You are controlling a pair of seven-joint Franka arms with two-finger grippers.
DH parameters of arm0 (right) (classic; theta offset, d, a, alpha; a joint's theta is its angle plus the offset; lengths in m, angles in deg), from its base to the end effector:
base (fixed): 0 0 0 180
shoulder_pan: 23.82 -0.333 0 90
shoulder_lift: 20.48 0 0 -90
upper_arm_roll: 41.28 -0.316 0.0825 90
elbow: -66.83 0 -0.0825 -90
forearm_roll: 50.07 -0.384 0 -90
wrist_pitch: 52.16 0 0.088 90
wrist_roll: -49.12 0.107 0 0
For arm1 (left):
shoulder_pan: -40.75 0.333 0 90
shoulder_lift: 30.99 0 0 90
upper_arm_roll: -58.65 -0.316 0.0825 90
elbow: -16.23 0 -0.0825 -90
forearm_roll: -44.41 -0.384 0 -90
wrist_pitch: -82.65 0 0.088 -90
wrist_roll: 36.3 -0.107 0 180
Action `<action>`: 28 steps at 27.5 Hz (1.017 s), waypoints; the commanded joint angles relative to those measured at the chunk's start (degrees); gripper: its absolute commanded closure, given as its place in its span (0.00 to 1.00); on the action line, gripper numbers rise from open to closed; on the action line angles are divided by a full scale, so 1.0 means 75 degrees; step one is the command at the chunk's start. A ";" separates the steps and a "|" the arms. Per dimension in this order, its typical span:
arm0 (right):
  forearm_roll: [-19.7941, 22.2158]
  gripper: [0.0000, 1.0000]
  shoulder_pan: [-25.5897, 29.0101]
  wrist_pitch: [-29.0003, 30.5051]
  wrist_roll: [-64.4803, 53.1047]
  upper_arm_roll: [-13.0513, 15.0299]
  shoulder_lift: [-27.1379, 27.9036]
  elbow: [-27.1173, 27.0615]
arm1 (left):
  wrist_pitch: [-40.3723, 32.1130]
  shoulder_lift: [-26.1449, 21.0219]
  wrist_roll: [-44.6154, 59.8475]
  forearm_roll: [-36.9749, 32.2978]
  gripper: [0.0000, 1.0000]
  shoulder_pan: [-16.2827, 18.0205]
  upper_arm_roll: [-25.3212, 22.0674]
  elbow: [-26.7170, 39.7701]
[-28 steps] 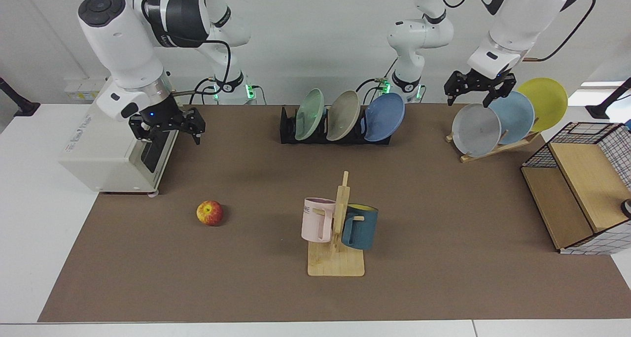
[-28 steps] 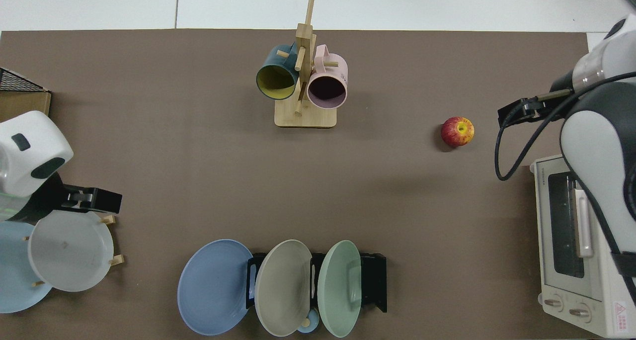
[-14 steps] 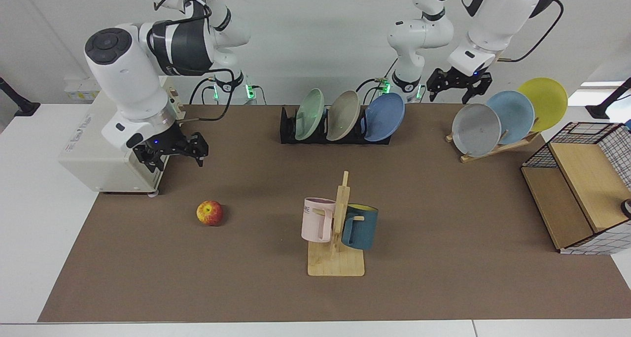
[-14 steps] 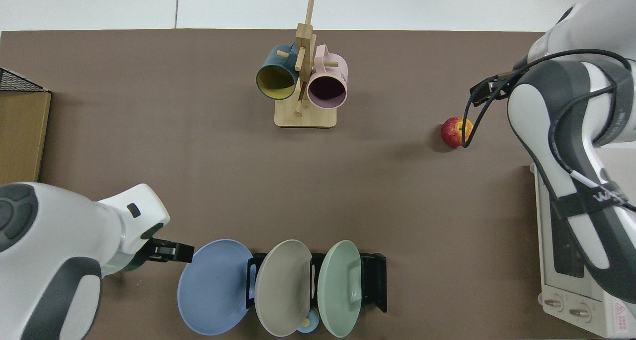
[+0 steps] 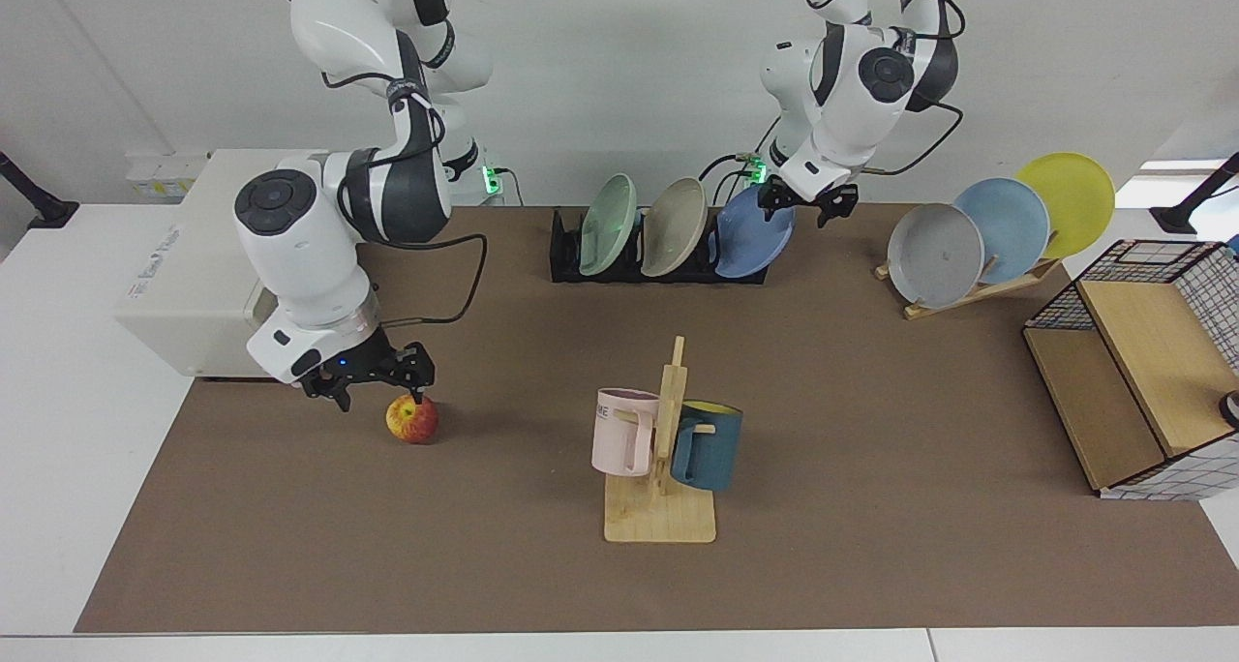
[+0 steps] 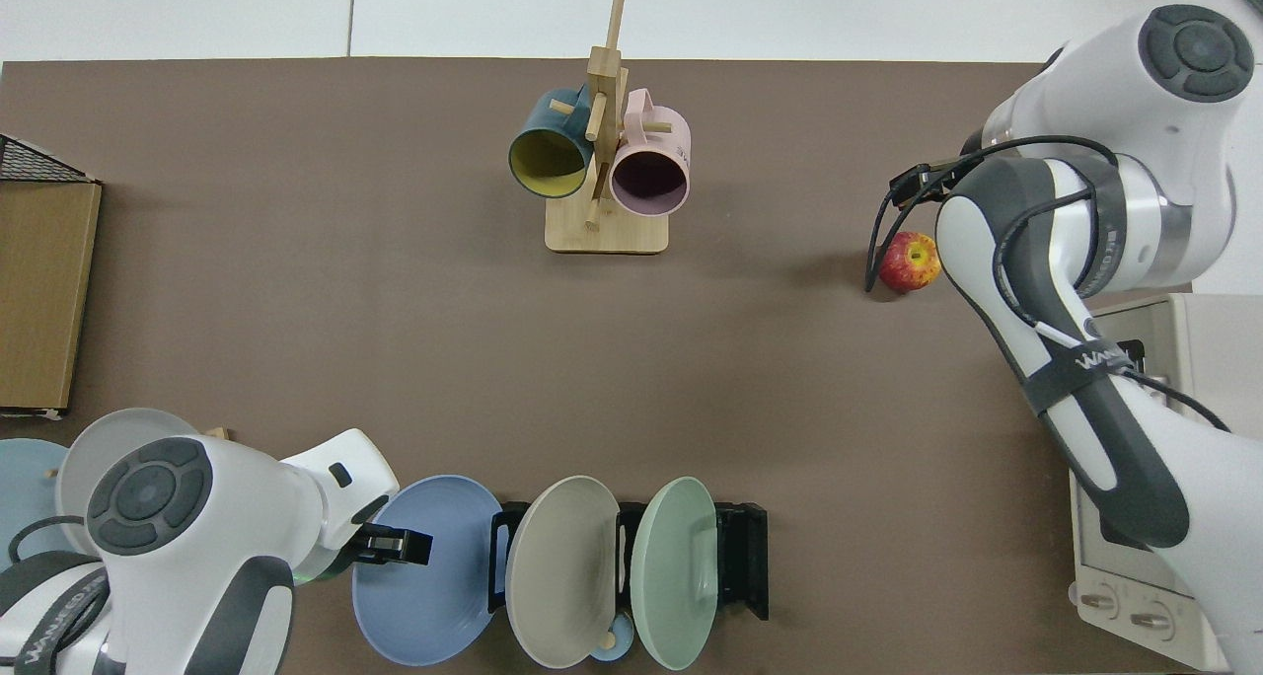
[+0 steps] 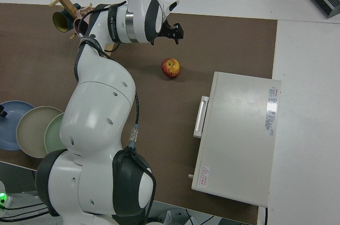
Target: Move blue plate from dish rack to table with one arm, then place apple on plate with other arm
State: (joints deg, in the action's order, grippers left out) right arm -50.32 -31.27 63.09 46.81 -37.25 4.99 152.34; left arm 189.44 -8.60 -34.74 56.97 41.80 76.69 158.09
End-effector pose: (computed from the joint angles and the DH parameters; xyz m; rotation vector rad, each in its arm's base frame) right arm 0.6924 0.0491 0.4228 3.1098 0.1654 0.1182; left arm 0.3737 -0.1319 0.4080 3.0632 -0.2219 -0.3730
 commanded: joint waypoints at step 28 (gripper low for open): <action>0.0479 0.00 0.0091 0.2059 0.0438 -0.0045 0.0389 0.1923 | -0.1745 0.0272 0.0928 -0.0597 1.00 0.0328 0.0219 -0.1652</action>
State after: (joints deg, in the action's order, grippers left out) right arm -47.38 -31.30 77.25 48.61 -37.17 8.52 165.09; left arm 180.33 -6.75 -28.14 53.76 42.07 78.75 150.84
